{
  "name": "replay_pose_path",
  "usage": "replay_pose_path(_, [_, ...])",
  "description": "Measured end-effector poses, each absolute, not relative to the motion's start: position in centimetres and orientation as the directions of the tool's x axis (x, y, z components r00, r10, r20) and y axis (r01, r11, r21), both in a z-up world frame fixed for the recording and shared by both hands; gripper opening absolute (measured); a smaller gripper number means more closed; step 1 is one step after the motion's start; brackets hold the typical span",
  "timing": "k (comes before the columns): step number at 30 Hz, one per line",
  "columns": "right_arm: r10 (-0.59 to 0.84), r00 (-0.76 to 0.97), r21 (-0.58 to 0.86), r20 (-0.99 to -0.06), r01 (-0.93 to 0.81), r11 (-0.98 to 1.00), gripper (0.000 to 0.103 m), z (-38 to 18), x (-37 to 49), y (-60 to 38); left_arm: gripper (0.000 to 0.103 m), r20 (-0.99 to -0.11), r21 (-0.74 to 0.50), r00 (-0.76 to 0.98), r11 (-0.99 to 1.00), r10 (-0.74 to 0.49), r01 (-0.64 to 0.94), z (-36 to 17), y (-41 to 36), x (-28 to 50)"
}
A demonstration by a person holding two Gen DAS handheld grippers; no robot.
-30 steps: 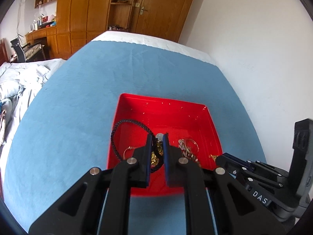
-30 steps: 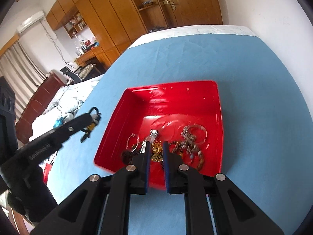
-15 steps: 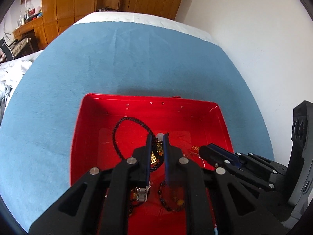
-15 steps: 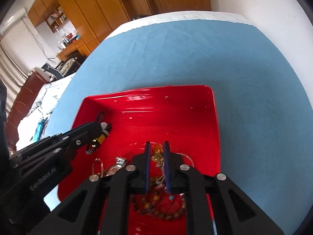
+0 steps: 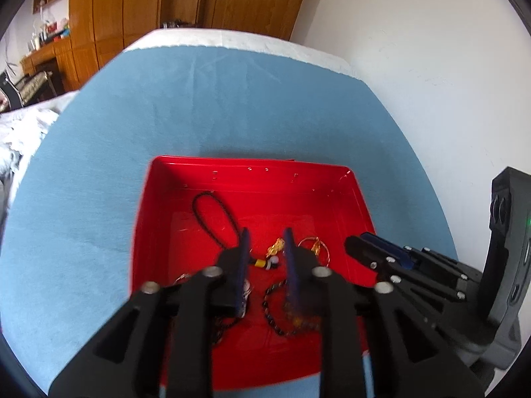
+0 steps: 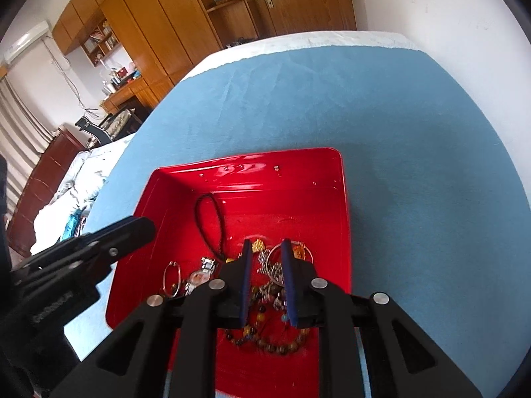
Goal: Organize jewelry
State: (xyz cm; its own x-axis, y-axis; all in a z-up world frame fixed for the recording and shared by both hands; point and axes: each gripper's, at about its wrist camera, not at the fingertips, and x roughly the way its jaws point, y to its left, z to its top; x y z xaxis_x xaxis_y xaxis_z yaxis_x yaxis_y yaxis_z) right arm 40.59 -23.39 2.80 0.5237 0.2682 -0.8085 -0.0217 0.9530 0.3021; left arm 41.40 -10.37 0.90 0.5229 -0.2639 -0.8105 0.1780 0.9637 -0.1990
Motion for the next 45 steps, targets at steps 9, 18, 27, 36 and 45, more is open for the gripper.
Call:
replay_pose_path(9, [0.235,0.541,0.269,-0.807,-0.018,0.963,0.046,5.1,36.1,-23.6,0.054,-0.810,-0.113,0.560,0.984,-0.172,0.140,2.5,-8.1,35.5])
replay_pose_path(18, [0.182,0.555,0.203,-0.812,-0.024,0.979,0.073,6.6,32.7,-23.3,0.075,-0.793,-0.063,0.597,0.991,-0.119,0.114,3.8,-6.4,31.5])
replay_pose_path(27, [0.180,0.572,0.190,-0.800,-0.042,0.981,0.091,7.8,31.0,-22.7,0.088,-0.778,-0.051,0.618,0.991,-0.117,0.123,4.6,-5.8,29.3])
replay_pose_path(36, [0.182,0.571,0.182,-0.800,-0.057,0.982,0.096,7.7,30.4,-22.0,0.091,-0.765,-0.048,0.633,0.990,-0.123,0.134,5.1,-5.5,28.7])
replay_pose_path(45, [0.203,0.541,0.202,-0.816,-0.061,0.977,0.096,6.9,30.6,-22.2,0.091,-0.773,-0.056,0.623,0.991,-0.119,0.119,4.4,-4.7,29.4])
